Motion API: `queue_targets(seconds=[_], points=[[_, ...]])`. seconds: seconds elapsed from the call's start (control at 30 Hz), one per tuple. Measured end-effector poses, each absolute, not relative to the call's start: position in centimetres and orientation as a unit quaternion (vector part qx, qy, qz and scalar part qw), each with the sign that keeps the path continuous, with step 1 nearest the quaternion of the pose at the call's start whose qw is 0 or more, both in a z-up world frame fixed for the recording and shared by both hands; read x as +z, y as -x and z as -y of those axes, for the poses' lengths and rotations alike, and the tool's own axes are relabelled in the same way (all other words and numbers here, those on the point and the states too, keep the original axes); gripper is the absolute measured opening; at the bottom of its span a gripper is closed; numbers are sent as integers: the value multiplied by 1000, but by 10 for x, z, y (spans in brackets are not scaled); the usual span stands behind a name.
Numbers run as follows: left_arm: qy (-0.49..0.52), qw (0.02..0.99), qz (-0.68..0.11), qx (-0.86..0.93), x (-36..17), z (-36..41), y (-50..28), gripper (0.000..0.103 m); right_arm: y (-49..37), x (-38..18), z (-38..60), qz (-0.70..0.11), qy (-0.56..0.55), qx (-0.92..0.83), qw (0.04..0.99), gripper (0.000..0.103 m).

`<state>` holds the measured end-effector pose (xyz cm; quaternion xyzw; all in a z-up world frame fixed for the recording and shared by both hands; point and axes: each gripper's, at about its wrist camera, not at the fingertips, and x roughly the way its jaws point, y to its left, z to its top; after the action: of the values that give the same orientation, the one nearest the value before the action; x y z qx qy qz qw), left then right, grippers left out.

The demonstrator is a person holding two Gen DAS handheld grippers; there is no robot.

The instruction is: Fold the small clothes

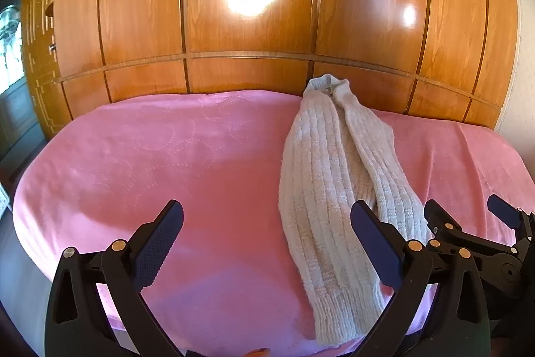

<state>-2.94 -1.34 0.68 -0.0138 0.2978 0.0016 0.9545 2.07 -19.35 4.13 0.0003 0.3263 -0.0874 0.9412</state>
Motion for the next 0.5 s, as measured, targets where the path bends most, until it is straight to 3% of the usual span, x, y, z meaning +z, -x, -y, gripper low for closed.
queue_targets(seconds=[0.5], points=[[7, 945, -326, -9, -10, 14, 22, 99, -24, 27, 207, -339, -12, -98, 936, 101]])
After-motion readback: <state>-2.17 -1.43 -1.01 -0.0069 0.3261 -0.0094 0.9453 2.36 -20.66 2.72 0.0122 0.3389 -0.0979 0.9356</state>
